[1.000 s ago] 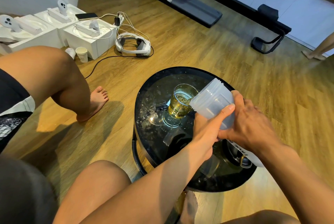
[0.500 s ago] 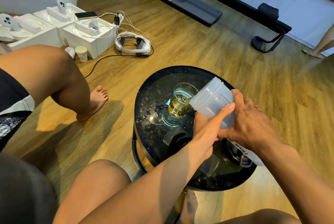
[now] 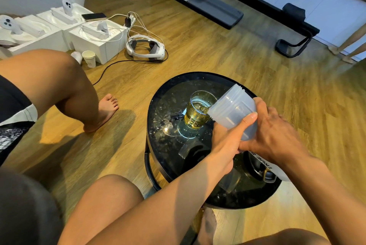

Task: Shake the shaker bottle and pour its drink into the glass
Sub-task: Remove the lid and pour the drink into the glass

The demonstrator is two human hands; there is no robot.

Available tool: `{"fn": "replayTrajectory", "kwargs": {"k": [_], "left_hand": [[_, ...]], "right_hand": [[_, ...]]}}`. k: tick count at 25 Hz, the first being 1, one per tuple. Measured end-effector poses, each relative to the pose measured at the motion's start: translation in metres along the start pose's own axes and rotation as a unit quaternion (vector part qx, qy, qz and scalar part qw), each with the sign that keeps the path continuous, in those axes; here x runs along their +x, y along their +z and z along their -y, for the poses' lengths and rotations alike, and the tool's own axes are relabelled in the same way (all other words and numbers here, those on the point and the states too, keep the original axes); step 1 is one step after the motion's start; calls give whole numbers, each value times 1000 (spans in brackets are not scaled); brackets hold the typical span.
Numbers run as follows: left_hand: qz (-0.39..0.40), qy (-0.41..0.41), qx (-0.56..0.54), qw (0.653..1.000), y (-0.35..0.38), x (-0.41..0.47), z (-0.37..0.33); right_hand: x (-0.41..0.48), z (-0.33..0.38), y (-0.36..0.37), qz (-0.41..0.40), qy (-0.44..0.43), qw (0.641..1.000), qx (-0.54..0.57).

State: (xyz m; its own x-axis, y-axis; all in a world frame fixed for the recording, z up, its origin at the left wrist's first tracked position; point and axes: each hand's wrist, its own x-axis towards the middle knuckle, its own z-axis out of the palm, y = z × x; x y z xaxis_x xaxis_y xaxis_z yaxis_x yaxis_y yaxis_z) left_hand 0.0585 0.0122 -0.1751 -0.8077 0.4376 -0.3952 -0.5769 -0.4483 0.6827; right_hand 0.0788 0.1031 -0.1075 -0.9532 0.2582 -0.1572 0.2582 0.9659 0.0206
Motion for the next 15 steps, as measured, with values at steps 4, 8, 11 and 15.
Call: {"fn": "replayTrajectory", "kwargs": {"k": [4,8,11,15], "left_hand": [[-2,1,2,1000,0,0,0],[-3,-1,6,1000,0,-1,-1],[-3,-2,7,1000,1,-1,-1],[-3,-2,6,1000,0,-1,-1]], "right_hand": [[0,0,0,-1,-1,1000,-1],[1,-1,0,-2,-1,1000,-6],[2,-1,1,-4,1,1000,-9],[2,-1,1,-3,0,1000,-11]]}}
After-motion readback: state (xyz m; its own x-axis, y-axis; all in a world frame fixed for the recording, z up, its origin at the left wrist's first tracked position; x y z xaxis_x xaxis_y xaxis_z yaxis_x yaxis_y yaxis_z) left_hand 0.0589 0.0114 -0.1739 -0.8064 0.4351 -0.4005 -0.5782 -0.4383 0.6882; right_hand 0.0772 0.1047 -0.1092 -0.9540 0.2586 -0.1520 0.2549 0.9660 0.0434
